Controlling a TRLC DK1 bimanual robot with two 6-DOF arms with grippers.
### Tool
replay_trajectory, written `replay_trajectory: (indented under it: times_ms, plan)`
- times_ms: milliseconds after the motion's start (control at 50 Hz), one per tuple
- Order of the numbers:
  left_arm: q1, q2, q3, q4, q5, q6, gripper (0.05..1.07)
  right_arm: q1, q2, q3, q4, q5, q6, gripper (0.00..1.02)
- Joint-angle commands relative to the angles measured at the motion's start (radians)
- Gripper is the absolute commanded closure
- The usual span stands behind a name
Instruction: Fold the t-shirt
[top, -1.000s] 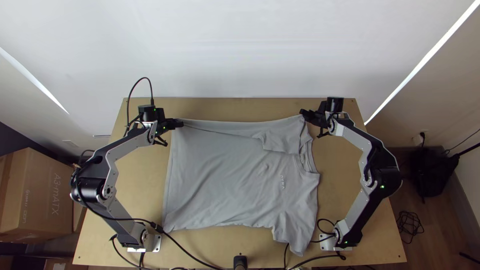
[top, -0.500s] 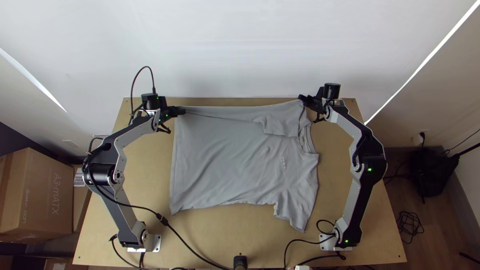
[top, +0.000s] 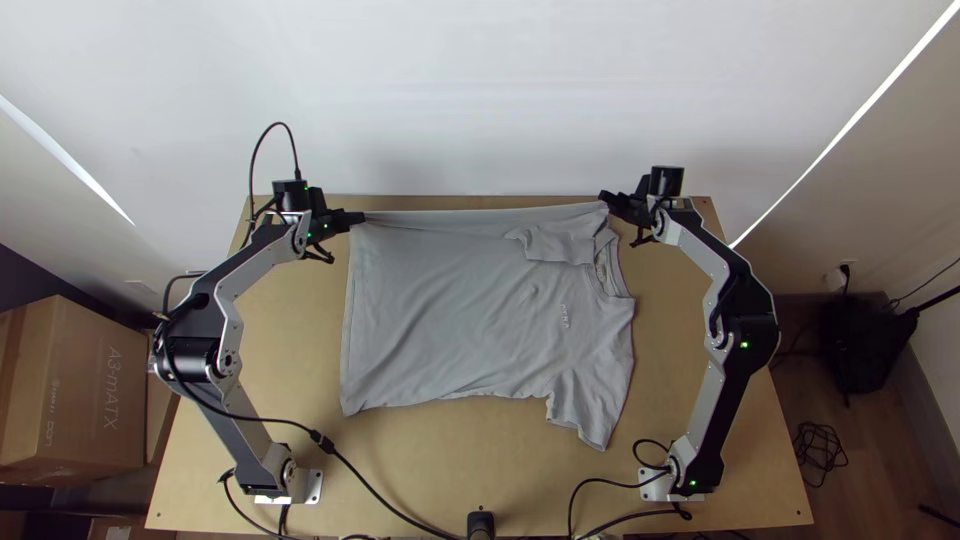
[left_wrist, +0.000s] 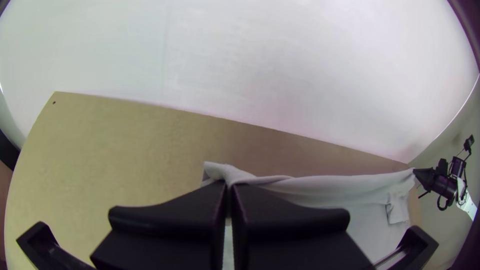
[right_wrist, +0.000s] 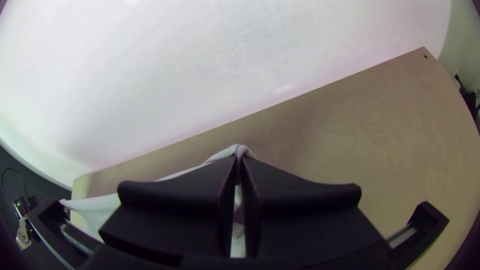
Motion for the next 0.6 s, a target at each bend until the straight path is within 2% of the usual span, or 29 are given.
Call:
replay_trajectory:
  times_ms: [0,580]
  plan:
    - [0.013,-0.078,-0.061,-0.001,0.009,-0.029,1.05,-0.015,-0.089,-0.062,-0.006,0.016,-0.017,1.00]
    - [0.000,-0.228,-0.346,0.079,0.009,-0.050,1.05,-0.016,-0.267,-0.340,0.008,0.016,-0.025,1.00]
